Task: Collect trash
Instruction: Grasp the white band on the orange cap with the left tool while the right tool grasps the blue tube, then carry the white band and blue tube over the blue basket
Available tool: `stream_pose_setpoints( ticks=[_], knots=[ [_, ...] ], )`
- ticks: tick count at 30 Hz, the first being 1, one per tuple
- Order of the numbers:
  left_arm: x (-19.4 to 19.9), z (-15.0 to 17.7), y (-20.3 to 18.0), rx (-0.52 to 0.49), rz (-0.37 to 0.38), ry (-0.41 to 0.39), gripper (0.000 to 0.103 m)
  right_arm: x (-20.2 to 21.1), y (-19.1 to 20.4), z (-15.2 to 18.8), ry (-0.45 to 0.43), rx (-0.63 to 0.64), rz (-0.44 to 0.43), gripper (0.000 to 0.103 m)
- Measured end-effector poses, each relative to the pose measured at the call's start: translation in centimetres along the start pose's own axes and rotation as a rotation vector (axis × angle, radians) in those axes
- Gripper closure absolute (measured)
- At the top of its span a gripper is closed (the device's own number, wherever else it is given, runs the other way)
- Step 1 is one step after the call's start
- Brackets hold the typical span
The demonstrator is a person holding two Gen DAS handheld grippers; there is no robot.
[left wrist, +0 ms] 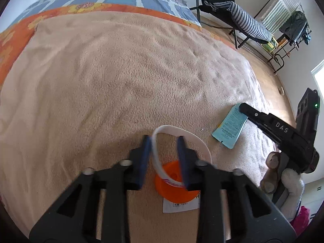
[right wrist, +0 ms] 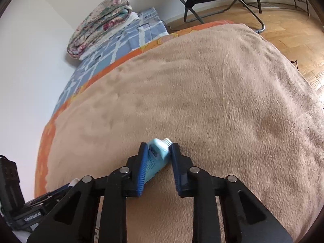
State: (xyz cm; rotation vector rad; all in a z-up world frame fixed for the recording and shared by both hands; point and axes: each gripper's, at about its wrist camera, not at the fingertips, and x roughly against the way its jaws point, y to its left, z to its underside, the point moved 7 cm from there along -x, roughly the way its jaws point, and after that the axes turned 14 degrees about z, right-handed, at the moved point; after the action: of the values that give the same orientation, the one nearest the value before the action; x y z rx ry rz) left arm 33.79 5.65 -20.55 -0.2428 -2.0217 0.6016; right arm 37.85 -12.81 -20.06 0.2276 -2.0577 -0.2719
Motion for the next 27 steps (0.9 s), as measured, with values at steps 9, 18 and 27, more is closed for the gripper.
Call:
stream_pose_setpoints(
  ticks=[9,18,27],
  knots=[
    [1.6,-1.0,-1.2,-0.018,0.030,-0.060,0.096,2.6,0.7,-0.1,-0.062,0.063,-0.015,0.088],
    [4.3,-0.9,-3.1,-0.039,0.057,-0.103,0.096,6.5,1.0,-0.3,-0.127,0.100,-0.041,0.088],
    [8.3,1.8,-5.4,-0.084,0.078,-0.116,0.096,10.6,0.8,1.8,-0.137,0.128,-0.070,0.088]
  ],
)
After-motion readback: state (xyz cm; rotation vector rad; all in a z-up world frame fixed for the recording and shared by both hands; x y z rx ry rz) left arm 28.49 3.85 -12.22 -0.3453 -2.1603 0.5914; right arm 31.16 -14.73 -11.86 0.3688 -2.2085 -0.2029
